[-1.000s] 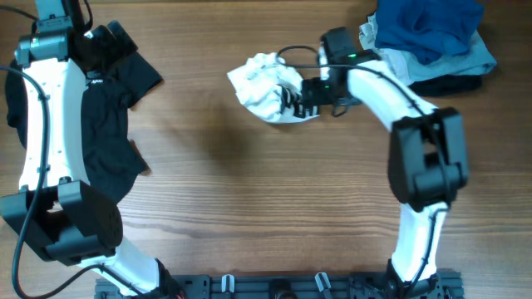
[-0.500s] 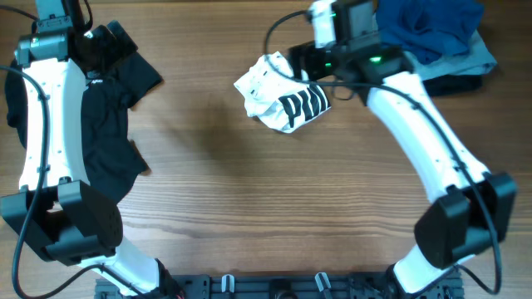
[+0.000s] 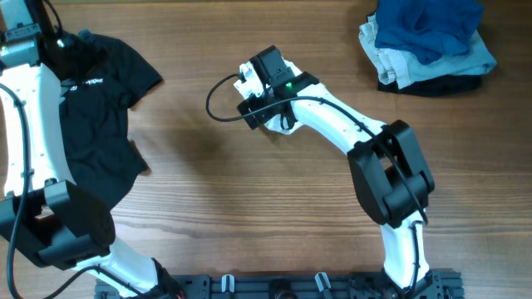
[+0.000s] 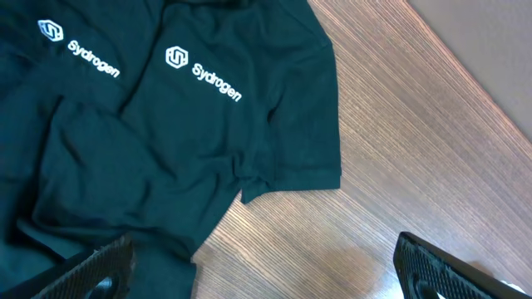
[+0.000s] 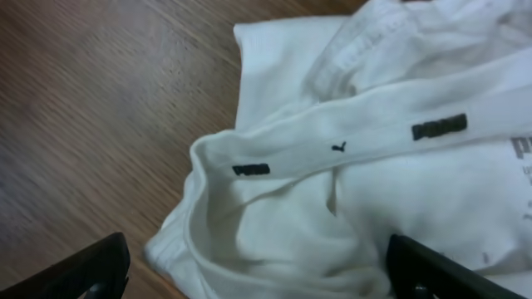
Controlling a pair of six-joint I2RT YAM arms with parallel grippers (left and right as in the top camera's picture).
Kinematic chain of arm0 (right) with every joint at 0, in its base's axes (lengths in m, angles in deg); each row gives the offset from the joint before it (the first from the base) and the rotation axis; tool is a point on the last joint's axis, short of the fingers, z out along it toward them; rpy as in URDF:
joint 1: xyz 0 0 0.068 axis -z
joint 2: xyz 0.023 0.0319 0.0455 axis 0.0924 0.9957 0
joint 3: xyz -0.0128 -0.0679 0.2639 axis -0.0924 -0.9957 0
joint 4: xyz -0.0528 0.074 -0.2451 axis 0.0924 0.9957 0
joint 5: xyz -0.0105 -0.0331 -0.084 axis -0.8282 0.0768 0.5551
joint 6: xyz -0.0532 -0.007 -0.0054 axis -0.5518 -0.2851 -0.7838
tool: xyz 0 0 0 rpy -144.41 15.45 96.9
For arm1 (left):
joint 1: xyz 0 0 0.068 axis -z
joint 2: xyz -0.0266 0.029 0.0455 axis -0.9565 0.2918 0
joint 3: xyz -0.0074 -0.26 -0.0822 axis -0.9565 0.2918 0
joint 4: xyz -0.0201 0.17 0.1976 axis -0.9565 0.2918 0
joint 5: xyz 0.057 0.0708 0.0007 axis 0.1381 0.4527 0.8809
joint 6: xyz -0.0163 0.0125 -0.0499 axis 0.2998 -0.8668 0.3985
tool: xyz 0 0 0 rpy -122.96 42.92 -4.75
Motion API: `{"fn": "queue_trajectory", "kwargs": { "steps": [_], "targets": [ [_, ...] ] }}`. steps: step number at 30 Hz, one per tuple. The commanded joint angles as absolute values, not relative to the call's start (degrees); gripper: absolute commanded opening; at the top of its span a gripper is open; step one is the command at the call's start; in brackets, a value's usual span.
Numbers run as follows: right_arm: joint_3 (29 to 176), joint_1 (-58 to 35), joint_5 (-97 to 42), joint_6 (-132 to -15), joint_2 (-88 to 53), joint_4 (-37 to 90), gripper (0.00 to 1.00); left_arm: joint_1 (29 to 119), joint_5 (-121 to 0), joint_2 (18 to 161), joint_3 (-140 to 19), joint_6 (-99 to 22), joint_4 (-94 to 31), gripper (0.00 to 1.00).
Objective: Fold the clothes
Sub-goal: 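Carry the white bundle with the right gripper toward the top-right stack, then lower the white bundle onto the folded clothes stack and release it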
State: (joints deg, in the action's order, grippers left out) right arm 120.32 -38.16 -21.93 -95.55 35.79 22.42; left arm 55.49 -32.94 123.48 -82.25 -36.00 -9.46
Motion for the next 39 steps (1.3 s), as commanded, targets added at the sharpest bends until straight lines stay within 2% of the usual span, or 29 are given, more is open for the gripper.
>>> {"fn": "queue_trajectory", "kwargs": {
  "steps": [1, 8, 10, 15, 18, 19, 21, 30, 39],
  "targets": [
    [120.4, -38.3, -20.8, -97.9, 39.9, 21.2, 1.0, 55.3, -32.4, 123.9, -81.9, -35.5, -9.5, 1.0],
    [120.4, -38.2, -12.2, -99.1, 46.0, 21.1, 0.99, 55.3, -32.4, 123.9, -81.8, -35.5, -9.4, 1.0],
    [120.4, -38.1, -7.8, -99.0, 46.5, 21.2, 0.94, 55.3, -32.4, 123.9, -81.8, -35.5, -9.4, 1.0],
    [120.4, -36.8, 4.0, -97.8, 46.5, 21.4, 0.65, 55.3, -32.8, 123.9, -81.8, -35.5, -9.5, 1.0],
    [120.4, -35.5, 4.4, -97.7, 46.5, 22.1, 0.4, 55.3, -32.8, 123.9, -81.8, -35.5, -9.4, 1.0],
    [120.4, -35.2, 4.4, -97.5, 46.5, 22.5, 0.22, 55.3, -32.8, 123.9, -81.8, -35.5, -9.4, 1.0],
    [120.4, -34.9, 4.4, -95.7, 46.4, 23.1, 0.04, 55.3, -32.8, 123.9, -81.8, -35.5, -9.4, 1.0],
    [123.5, -34.3, -1.1, -89.8, 36.3, 27.0, 0.04, 55.3, -32.8, 123.9, -81.8, -35.5, -9.4, 1.0],
    [125.3, -28.1, -1.6, -93.7, 16.1, 28.3, 0.04, 55.3, -32.8, 123.9, -81.8, -35.5, -9.4, 1.0]
  ]
}}
